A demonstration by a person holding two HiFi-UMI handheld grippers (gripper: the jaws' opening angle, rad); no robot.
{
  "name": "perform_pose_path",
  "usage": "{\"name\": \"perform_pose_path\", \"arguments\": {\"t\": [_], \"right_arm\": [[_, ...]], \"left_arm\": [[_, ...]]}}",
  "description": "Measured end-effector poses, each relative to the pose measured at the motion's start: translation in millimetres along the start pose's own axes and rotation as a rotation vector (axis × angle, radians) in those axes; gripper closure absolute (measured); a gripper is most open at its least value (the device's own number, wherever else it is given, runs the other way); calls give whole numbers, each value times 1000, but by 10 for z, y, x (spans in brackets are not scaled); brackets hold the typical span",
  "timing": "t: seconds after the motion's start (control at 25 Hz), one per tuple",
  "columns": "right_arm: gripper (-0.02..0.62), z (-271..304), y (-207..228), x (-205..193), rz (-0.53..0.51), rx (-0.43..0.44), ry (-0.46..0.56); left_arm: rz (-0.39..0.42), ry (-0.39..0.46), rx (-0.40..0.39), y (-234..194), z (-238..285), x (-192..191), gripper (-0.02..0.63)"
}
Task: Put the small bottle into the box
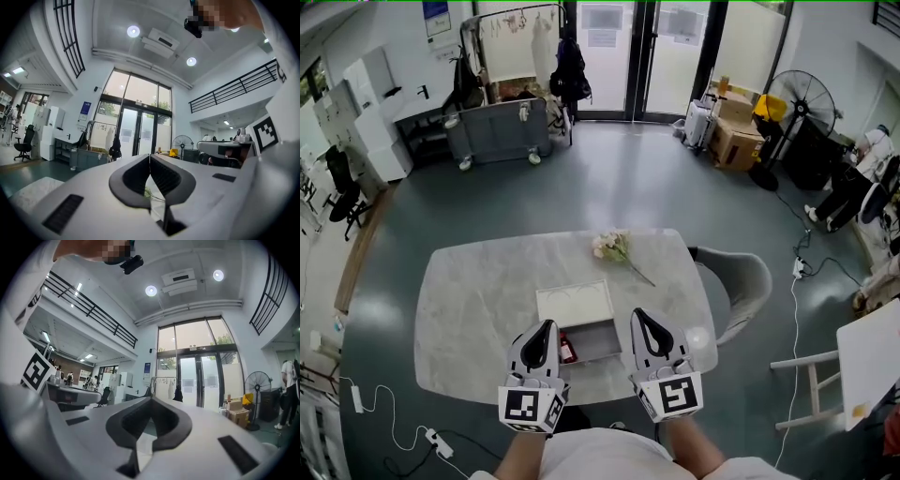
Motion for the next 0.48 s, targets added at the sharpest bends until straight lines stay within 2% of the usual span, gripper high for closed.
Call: {"name": "perform_pose_path", "arguments": {"t": [0.2,0.48], "right_arm": [[571,-13,-52,131,10,16,18],[571,-14,-111,48,-2,13,-1]], "left_arm": [[-7,9,0,-12,-49,78,583],[5,13,19,-58,-97,8,583]]}}
Point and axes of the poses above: the fingertips, and each gripper's own axes: z forward along the fingers, y to its right, x out of its top, the point moved 2 cm from there along -z, backward along the fingers, and after that the axes turned 11 degrees about -y, right-handed, at the moved point
